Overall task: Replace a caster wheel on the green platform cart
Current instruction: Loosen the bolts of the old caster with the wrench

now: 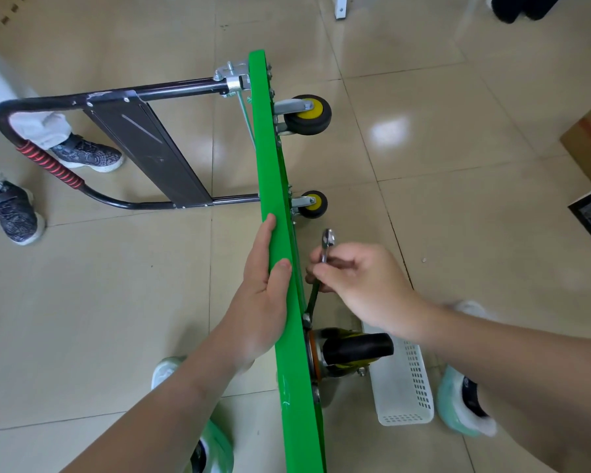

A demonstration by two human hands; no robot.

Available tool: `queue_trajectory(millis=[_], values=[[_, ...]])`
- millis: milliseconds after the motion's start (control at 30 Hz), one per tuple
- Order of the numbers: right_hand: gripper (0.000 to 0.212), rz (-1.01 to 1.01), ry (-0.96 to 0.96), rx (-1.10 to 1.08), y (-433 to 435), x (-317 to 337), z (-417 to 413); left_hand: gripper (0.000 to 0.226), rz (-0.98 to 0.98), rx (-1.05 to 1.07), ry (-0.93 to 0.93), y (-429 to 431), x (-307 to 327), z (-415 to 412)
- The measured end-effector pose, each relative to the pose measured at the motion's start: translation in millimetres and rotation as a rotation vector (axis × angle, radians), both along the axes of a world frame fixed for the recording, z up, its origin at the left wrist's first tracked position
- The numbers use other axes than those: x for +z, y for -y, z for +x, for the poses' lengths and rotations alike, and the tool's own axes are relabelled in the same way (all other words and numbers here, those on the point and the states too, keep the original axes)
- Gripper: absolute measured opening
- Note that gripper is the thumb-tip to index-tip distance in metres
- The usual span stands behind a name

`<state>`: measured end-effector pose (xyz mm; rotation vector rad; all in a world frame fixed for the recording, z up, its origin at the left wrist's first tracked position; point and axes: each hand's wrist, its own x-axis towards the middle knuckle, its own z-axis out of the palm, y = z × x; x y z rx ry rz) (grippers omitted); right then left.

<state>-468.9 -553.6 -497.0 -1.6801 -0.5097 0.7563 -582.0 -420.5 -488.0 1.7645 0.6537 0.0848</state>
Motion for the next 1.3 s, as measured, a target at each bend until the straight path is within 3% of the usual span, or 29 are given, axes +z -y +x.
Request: queue_trajectory(millis=[100,233,600,833,1067,1300], values=[[0.022,0.082,0.081,0.077,29.7,1.8,-28.9,0.059,-0.004,0.015,0.006,1.3,0.9,0.2],[0.023,0.168,0.215,0.000,46.7,-10.4,-48.5,0.057,-0.021,0.032,0.003,3.1,2.0,0.4],[0.029,0.298,0.075,-0.130,46.0,-5.0,-25.4,0.057,-0.020,0.016,-0.002,1.4,3.4,-0.3],[0.017,0.107,-0.051,-0.100,22.9,-0.1,4.8,0.055,-0.027,0.001,0.005,-0.4,-1.1,-0.3],[0.013,0.047,-0.275,-0.074,-8.7,-8.5,23.8,0.058,-0.009,-0.003,-0.011,-0.4,0.4,0.2],[0.011,-0.078,-0.338,-0.021,-34.6,-18.6,30.3,0.059,-0.018,-0.013,-0.014,-1.5,-0.3,0.0]])
